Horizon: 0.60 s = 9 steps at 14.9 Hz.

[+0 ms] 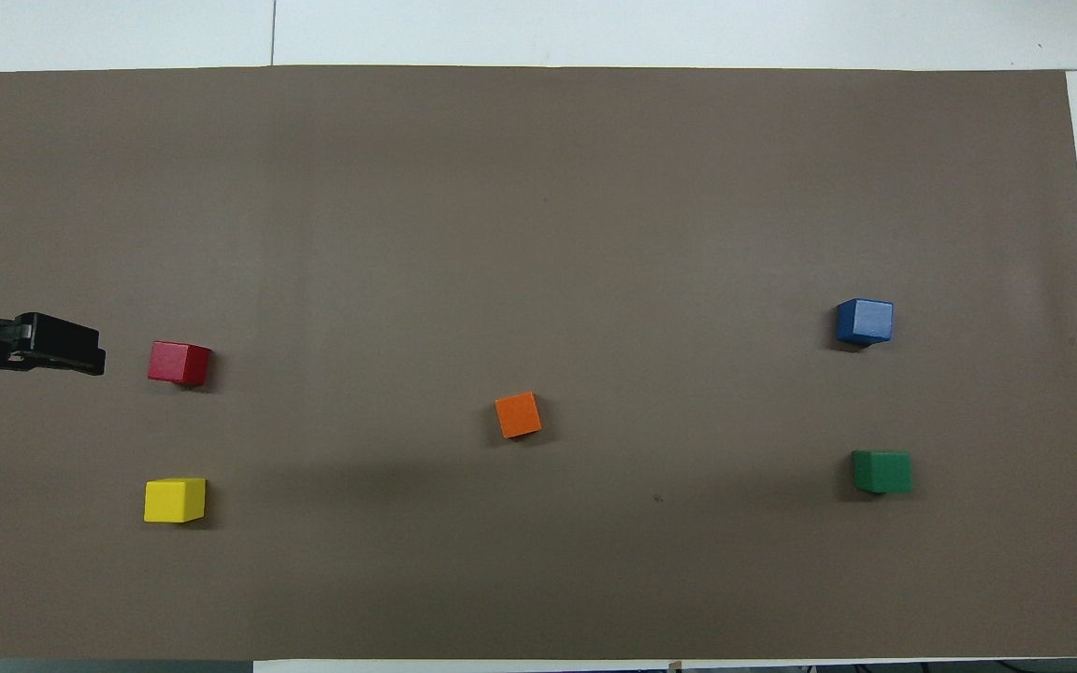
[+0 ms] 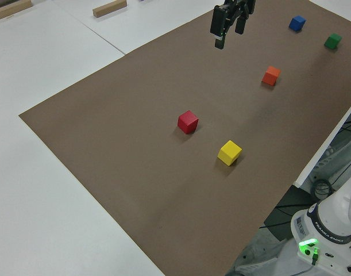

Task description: Transfer red block to right arm and stack on blue block

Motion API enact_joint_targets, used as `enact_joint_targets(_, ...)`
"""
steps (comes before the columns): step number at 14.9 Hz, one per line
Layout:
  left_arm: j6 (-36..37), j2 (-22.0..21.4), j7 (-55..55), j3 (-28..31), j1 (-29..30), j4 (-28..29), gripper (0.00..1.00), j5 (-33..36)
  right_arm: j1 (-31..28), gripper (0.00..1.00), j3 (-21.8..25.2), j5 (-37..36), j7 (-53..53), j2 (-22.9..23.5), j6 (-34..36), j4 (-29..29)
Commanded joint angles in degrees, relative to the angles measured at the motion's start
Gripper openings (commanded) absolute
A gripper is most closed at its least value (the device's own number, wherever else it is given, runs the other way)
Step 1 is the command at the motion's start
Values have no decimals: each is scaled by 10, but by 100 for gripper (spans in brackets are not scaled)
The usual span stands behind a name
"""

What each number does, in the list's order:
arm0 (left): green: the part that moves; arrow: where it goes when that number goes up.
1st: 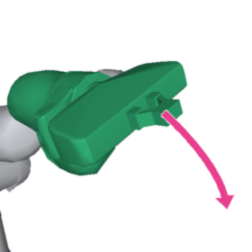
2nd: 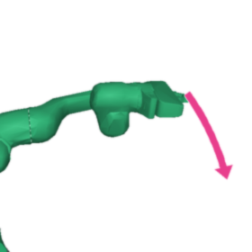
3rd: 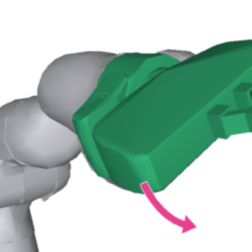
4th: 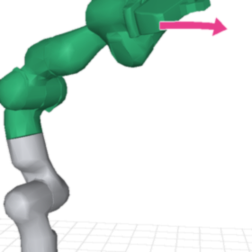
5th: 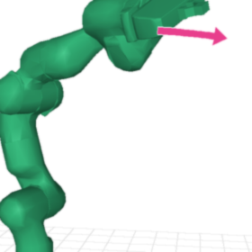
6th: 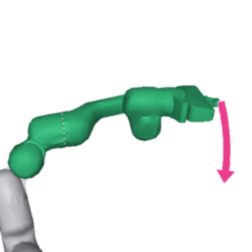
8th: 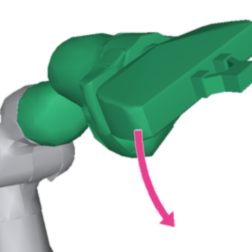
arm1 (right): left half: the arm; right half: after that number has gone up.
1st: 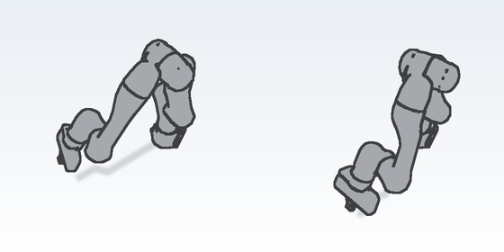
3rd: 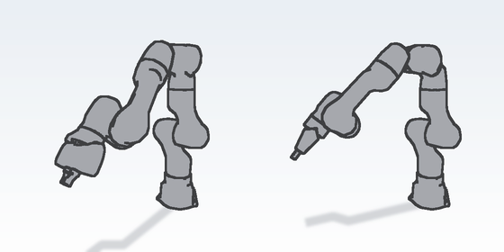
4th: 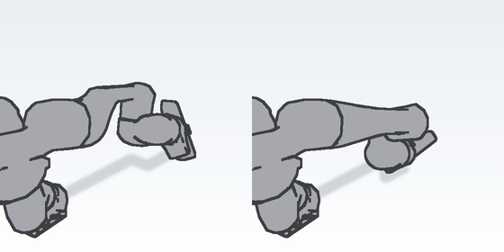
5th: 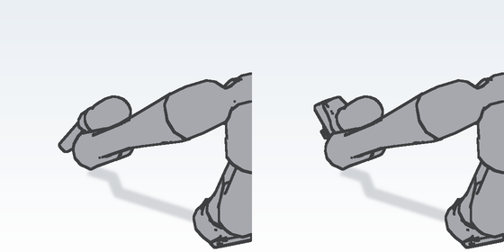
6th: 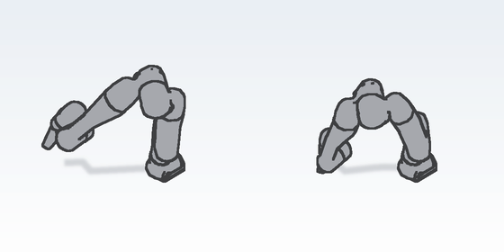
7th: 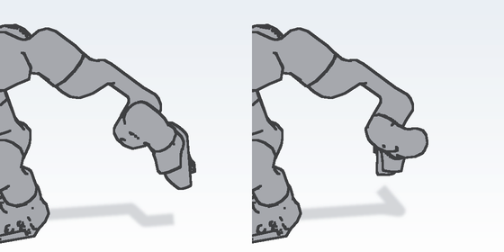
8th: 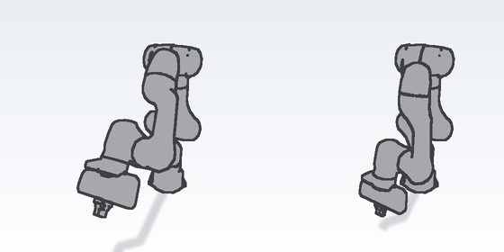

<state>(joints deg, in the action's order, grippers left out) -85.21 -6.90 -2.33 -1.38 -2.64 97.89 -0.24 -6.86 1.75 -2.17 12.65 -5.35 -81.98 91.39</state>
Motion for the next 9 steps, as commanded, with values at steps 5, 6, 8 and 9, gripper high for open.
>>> enact_joint_targets(5, -10, -11, 3, 1, -3, 12, 100, -6, -6, 100, -5, -4, -2, 2, -5, -4)
enact_joint_targets(6, -10, -12, 4, 1, -3, 13, 100, -6, -6, 100, -5, -4, -2, 2, -5, -4)
enact_joint_targets(8, -7, -12, 6, 2, -2, 15, 100, -6, -6, 100, -5, -3, -2, 2, -5, -4)
enact_joint_targets(9, -7, -13, 6, 2, 3, 16, 100, -5, -6, 100, -5, -3, -2, 2, -6, -4)
